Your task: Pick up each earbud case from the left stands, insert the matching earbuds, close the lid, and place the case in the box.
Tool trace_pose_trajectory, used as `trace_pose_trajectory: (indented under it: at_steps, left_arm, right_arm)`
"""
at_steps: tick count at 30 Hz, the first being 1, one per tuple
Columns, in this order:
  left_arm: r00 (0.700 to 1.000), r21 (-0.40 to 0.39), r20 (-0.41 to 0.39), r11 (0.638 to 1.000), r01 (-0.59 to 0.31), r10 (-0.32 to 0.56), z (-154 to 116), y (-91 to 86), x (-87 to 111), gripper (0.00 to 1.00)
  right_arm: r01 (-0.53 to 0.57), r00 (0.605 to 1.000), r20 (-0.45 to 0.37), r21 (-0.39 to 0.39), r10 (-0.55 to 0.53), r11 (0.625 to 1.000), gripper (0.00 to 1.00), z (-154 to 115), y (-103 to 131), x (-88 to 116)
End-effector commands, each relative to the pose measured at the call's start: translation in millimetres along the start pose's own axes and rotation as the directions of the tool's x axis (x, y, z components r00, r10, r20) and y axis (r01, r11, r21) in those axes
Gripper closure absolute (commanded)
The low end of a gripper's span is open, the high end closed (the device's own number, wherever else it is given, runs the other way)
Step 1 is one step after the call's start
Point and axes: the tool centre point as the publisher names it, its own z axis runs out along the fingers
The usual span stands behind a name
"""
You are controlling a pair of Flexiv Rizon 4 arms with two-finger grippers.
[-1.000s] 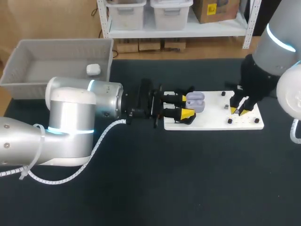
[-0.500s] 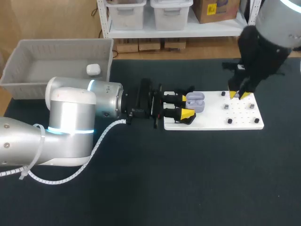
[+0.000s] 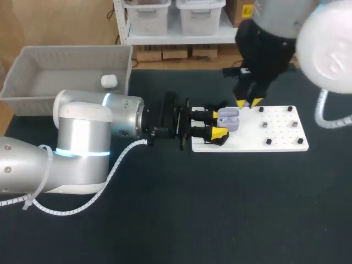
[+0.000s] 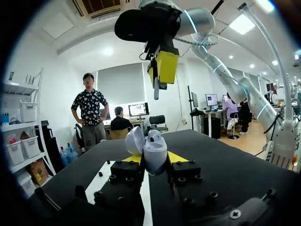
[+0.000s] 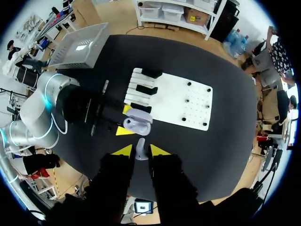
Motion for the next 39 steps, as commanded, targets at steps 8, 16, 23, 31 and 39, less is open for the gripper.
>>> trace_pose_trajectory:
  at_steps: [8, 16, 23, 31, 39]
  left_arm:
    - [1.0, -0.007, -0.001, 1.0, -0.002, 0.002, 0, -1.8, -0.3, 1.0]
    - [1.0, -0.007, -0.001, 1.0, -0.002, 0.002, 0, -1.8, -0.3, 1.0]
    - [1.0, -0.007, -0.001, 1.0, -0.002, 0.002, 0, -1.8, -0.3, 1.0]
    - [1.0, -0.007, -0.001, 1.0, -0.002, 0.002, 0, -1.8, -0.3, 1.0]
    - [1.0, -0.007, -0.001, 1.0, -0.002, 0.002, 0, -1.8, -0.3, 1.0]
  right_arm:
    - [0.004, 0.997, -0.08, -0.023, -0.006, 1.0, 1.0, 6, 5, -11]
    - [0.004, 0.997, -0.08, -0.023, -0.006, 1.0, 1.0, 6, 5, -11]
    - [0.097, 0.992, -0.078, 0.027, -0.095, 0.995, 1.0, 17, 17, -11]
    - [0.228, 0.968, -0.123, 0.062, -0.22, 0.972, 1.0, 28, 24, -16]
    - [0.245, 0.963, -0.127, 0.049, -0.237, 0.968, 1.0, 33, 19, -19]
